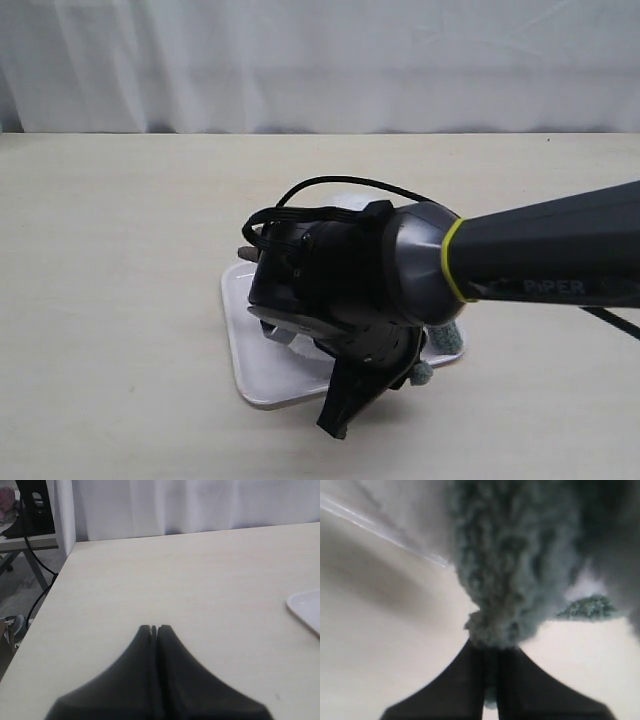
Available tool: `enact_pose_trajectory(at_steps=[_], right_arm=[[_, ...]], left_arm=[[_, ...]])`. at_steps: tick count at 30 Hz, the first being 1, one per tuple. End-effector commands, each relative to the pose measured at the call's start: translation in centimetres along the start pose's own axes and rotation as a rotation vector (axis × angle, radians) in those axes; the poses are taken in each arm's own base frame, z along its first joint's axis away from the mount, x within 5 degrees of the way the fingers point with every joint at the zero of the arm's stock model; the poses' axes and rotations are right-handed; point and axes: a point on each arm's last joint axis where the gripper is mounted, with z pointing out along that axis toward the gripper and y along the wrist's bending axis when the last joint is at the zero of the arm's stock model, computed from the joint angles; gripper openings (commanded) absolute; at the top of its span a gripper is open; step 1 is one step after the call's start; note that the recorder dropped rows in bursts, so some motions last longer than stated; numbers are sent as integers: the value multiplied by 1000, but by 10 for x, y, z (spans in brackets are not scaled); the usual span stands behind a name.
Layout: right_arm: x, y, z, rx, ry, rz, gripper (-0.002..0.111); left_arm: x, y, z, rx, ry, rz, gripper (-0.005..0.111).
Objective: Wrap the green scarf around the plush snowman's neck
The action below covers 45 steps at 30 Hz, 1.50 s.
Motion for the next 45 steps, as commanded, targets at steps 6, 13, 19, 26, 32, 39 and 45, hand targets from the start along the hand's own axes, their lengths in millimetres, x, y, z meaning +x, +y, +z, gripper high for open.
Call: enact_pose_trajectory(at_steps=[6, 13, 19, 26, 32, 39, 45], right_arm=[[-1, -4, -1, 37, -31, -11, 4], [-1, -3, -1, 23, -34, -5, 30], [4, -13, -19, 8, -91, 46, 47], [24, -29, -60, -122, -194, 158, 48], [28, 11, -93, -295, -384, -24, 47], [26, 66, -102, -285, -480, -266, 40], [9, 84, -73, -239, -433, -315, 13]], left_arm=[[0, 0, 0, -1, -10, -3, 0], [0, 0, 0, -1, -10, -3, 0], [0, 0, 0, -1, -10, -3, 0], [0, 0, 0, -1, -10, -3, 0], [0, 0, 0, -1, -10, -3, 0], [0, 0, 0, -1, -10, -3, 0], [0, 0, 0, -1, -10, -3, 0]])
